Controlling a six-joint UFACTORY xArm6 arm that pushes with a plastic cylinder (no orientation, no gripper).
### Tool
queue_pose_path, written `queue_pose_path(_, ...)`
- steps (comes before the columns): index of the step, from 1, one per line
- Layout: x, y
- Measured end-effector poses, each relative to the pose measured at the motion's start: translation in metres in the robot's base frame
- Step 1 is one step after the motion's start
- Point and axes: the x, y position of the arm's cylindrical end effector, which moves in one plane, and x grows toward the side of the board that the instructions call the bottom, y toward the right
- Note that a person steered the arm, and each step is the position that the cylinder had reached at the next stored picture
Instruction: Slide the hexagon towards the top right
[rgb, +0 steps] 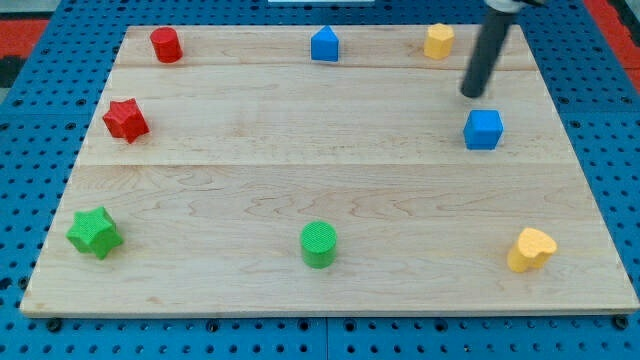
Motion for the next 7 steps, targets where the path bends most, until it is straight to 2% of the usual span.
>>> queue_pose_path(1,-0.064,-0.028)
queue_pose_path(2,-0.057,-0.064)
queue_pose_path(3,-0.074,-0.113)
queue_pose_path(4,-0.109,-0.125)
queue_pose_path(5,-0.112,-0.119)
queue_pose_path(6,-0.112,-0.075)
queue_pose_path(7,-0.077,-0.035)
